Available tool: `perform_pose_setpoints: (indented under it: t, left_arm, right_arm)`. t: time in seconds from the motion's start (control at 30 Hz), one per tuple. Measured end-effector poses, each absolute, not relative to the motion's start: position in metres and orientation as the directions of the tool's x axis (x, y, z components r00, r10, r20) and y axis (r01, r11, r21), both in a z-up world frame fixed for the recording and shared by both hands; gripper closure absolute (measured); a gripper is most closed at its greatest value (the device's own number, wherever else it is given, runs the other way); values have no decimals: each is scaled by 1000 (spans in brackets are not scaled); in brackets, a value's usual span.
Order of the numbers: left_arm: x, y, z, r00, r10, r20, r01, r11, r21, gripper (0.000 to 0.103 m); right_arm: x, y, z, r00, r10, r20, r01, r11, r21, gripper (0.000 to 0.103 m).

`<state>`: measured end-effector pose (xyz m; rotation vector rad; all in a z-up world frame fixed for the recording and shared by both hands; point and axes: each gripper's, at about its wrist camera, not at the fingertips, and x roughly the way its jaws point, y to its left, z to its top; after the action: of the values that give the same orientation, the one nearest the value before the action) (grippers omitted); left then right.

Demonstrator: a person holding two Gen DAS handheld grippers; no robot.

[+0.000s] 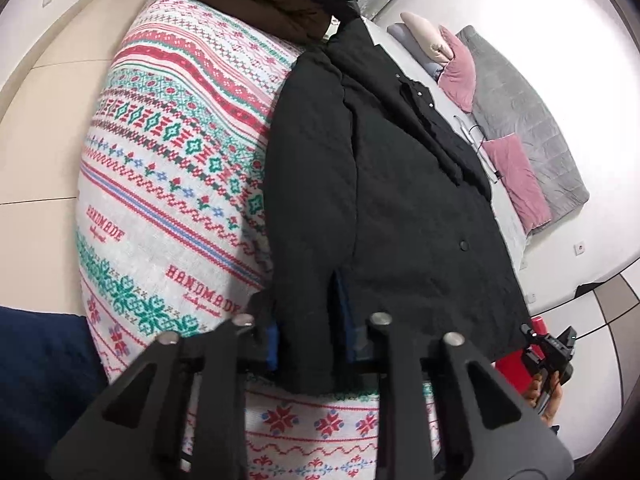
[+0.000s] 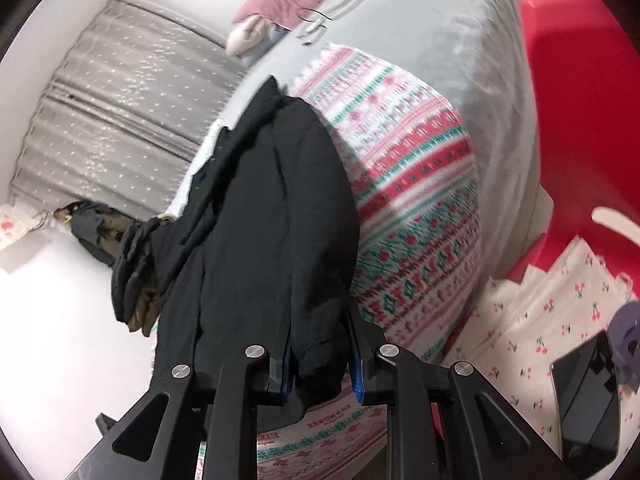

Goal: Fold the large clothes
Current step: 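Fold the coat side inward with the right gripper while the left gripper holds the hem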

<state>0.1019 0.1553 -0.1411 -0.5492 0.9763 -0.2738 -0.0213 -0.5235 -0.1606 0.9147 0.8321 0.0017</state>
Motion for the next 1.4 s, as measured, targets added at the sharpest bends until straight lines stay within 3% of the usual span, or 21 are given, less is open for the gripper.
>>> perform_pose_setpoints:
  t: [0.27,0.93,1.27,1.4]
  left_arm:
    - [104,157,-130,567,-470,-677,-3,820,-572,96]
    - [107,209,-82,621,-448,-643,4,822,-569,97]
    - [108,186,-79,625,-361,-692,35,899,-437,97]
    - [108,188,-74,641,-351,-683,42,904,-426,96]
  right_arm:
    - [-26,-517,-133,760,308,-572,277,643,714,91]
    - [-81,-475,-85,837,301,-458,200,610,767,97]
    - [-70,-471,-97,802,293,-520,275,593,757,97]
    - [-69,-471,-93,819,293,-494,260,579,773,97]
